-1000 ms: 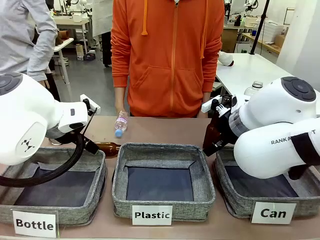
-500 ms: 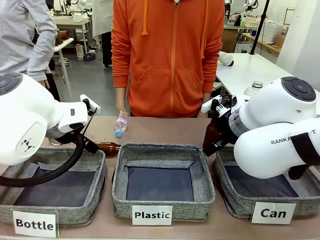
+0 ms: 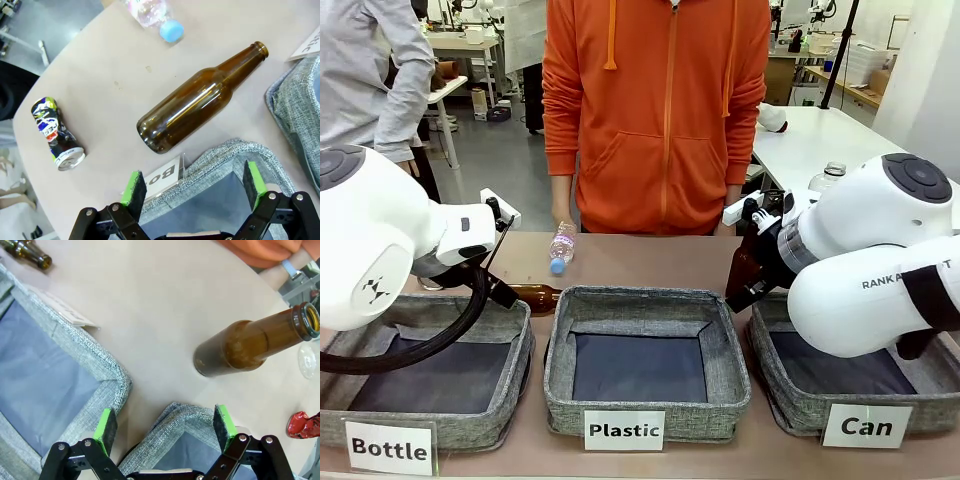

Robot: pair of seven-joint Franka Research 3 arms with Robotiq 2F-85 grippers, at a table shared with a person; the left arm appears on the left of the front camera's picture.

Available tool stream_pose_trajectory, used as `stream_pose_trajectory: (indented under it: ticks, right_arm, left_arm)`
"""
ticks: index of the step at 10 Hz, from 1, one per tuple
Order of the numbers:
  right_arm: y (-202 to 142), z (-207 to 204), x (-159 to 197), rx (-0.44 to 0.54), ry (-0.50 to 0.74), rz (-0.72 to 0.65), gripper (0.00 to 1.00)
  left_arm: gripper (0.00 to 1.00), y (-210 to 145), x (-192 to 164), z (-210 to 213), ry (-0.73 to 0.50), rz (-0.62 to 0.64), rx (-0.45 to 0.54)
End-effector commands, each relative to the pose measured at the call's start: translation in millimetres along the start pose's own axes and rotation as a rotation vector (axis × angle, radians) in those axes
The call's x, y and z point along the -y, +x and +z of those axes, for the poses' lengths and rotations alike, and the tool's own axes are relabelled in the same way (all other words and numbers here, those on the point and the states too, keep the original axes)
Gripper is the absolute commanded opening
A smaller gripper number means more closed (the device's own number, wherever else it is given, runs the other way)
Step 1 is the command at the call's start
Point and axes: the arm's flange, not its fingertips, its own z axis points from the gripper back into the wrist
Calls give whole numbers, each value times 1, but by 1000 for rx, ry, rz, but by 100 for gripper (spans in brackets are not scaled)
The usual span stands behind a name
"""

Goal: Sort the can waste into the basket.
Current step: Pick up the can waste from the table and place it in the right Fabric basket.

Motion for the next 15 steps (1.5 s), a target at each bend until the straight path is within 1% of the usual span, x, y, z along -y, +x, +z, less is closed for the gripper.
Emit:
stream_pose_trajectory:
  ticks: [1,7,8,9,10,11,12,13,14,15]
  right_arm:
    - [0,0,0,0,0,-1,100]
    - [0,0,0,0,0,0,100]
    - [1,18,2,-2,44,-33,100]
    - [2,51,7,-13,93,-114,100]
    - [0,91,13,15,167,-193,100]
    - [-9,131,22,28,219,-287,100]
    - [-26,169,33,50,263,-399,100]
    - [-45,197,43,93,275,-491,100]
    - [-67,217,58,125,338,-531,100]
    - [-92,231,82,148,419,-622,100]
  left_arm:
    - [100,0,0,0,0,0,0]
    - [100,0,0,0,0,0,0]
    - [100,3,3,22,-112,-9,-35]
    - [100,3,4,50,-203,63,-28]
    - [100,4,6,83,-260,209,-95]
    - [100,-3,4,112,-315,300,-61]
    - [100,-20,-7,141,-435,364,-15]
    - [100,-36,-20,167,-539,387,27]
    - [100,-54,-45,182,-610,394,78]
    - [100,-73,-79,196,-714,402,118]
